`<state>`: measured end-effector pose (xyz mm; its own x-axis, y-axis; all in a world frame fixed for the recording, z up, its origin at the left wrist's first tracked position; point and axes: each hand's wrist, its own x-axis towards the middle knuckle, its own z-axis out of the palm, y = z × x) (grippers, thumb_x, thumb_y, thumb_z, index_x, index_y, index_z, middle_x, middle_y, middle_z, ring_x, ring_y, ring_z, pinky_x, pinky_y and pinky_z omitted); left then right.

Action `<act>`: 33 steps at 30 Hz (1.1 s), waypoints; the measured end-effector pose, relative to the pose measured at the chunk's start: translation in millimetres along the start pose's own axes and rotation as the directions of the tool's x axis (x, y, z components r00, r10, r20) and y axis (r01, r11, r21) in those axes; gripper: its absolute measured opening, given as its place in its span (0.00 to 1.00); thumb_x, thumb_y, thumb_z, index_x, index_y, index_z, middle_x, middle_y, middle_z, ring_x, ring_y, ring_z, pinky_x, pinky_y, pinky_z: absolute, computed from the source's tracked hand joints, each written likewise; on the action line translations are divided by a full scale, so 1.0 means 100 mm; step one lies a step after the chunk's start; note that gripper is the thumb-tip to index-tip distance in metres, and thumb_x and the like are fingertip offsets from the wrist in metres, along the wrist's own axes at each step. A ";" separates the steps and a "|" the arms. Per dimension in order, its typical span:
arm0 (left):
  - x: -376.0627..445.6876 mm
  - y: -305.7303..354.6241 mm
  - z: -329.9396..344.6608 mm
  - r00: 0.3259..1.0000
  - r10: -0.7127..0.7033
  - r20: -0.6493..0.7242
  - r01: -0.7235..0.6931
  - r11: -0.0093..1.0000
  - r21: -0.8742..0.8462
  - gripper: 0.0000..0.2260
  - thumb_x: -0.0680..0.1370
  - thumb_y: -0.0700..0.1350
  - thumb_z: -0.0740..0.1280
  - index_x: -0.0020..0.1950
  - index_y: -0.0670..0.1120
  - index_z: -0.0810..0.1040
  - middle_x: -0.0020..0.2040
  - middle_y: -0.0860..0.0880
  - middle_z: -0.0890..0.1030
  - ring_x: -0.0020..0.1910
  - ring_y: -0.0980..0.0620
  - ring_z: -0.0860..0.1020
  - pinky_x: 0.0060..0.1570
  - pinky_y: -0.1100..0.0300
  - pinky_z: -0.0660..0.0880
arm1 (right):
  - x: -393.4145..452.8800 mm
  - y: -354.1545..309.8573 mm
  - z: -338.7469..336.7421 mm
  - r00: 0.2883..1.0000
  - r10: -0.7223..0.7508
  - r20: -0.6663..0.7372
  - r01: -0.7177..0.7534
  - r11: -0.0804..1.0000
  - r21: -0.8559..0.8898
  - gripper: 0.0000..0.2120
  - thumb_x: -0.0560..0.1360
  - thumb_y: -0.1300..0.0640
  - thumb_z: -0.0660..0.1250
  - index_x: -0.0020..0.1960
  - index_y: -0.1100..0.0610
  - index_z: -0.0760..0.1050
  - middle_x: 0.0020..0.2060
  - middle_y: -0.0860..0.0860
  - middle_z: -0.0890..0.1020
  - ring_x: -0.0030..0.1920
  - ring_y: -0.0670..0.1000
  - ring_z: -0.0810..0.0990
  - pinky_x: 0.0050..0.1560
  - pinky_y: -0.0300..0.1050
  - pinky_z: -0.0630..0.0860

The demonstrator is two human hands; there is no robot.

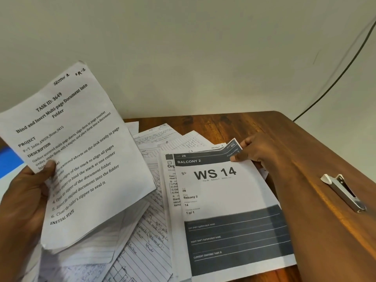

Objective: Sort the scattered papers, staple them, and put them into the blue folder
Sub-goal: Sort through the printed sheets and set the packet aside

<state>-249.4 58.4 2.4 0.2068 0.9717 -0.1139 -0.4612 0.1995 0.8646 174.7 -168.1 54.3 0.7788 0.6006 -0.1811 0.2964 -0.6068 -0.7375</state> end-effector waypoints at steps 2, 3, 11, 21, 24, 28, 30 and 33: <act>0.03 0.00 -0.02 1.000 -0.023 0.004 0.023 0.999 -0.025 0.27 0.77 0.51 0.73 0.76 0.49 0.77 0.60 0.53 0.87 0.51 0.57 0.87 0.44 0.54 0.86 | -0.01 0.02 -0.04 0.999 0.016 0.031 -0.018 0.998 0.063 0.13 0.65 0.65 0.84 0.47 0.60 0.85 0.46 0.55 0.87 0.50 0.58 0.86 0.59 0.61 0.82; 0.04 -0.01 -0.02 1.000 -0.029 -0.004 0.029 0.999 -0.033 0.29 0.74 0.53 0.75 0.75 0.50 0.78 0.64 0.51 0.86 0.54 0.55 0.87 0.44 0.52 0.86 | -0.02 0.03 -0.05 0.998 0.022 0.053 -0.026 0.996 0.089 0.13 0.65 0.66 0.83 0.47 0.60 0.85 0.46 0.55 0.88 0.51 0.58 0.86 0.59 0.61 0.82; 0.04 -0.05 0.04 0.997 -0.030 -0.068 0.025 0.997 -0.072 0.08 0.85 0.49 0.67 0.62 0.53 0.83 0.43 0.60 0.88 0.43 0.63 0.87 0.35 0.62 0.83 | 0.02 0.15 -0.18 0.979 -0.027 0.202 -0.014 0.980 0.198 0.17 0.70 0.70 0.78 0.57 0.61 0.83 0.47 0.58 0.88 0.46 0.56 0.88 0.39 0.49 0.83; 0.11 -0.11 -0.04 0.998 0.029 -0.047 -0.033 0.996 -0.084 0.11 0.86 0.44 0.66 0.67 0.48 0.83 0.42 0.58 0.88 0.44 0.63 0.87 0.36 0.62 0.84 | -0.02 0.13 -0.22 0.968 -0.034 0.247 -0.006 0.987 0.158 0.20 0.67 0.68 0.81 0.57 0.61 0.82 0.47 0.57 0.89 0.47 0.57 0.89 0.42 0.51 0.86; 0.08 -0.12 -0.01 0.997 0.068 -0.026 -0.069 0.996 -0.058 0.16 0.86 0.45 0.66 0.73 0.46 0.79 0.44 0.58 0.88 0.46 0.62 0.87 0.41 0.60 0.85 | -0.05 0.09 -0.22 0.975 -0.009 0.222 -0.004 0.998 0.057 0.19 0.65 0.67 0.83 0.53 0.60 0.83 0.48 0.57 0.88 0.50 0.59 0.87 0.52 0.57 0.85; 0.14 -0.10 -0.07 0.999 0.044 0.003 -0.043 0.997 -0.071 0.16 0.85 0.45 0.67 0.74 0.47 0.78 0.52 0.55 0.89 0.51 0.57 0.87 0.44 0.53 0.85 | -0.10 0.03 -0.27 0.978 0.057 0.202 -0.037 0.994 -0.100 0.18 0.65 0.67 0.83 0.53 0.59 0.84 0.49 0.57 0.86 0.50 0.60 0.86 0.51 0.55 0.84; 0.15 -0.08 -0.07 0.999 0.039 0.020 -0.038 0.998 -0.057 0.16 0.86 0.46 0.66 0.74 0.47 0.79 0.50 0.56 0.89 0.51 0.58 0.87 0.46 0.54 0.85 | -0.14 0.01 -0.30 0.971 0.074 0.229 -0.031 0.982 -0.185 0.20 0.65 0.67 0.83 0.54 0.59 0.84 0.47 0.58 0.86 0.47 0.59 0.86 0.44 0.52 0.84; 0.17 -0.05 -0.10 0.999 0.026 0.037 -0.024 0.998 -0.055 0.11 0.86 0.47 0.66 0.66 0.51 0.84 0.52 0.56 0.88 0.52 0.58 0.87 0.53 0.45 0.83 | -0.20 -0.07 -0.31 0.955 0.092 0.283 -0.013 0.963 -0.270 0.21 0.63 0.65 0.85 0.54 0.58 0.84 0.47 0.58 0.85 0.44 0.56 0.84 0.35 0.47 0.82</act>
<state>-252.2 75.2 -8.9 0.2265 0.9712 -0.0735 -0.5124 0.1830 0.8390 174.2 -191.8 82.7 0.6143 0.6648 -0.4250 0.4246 -0.7325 -0.5321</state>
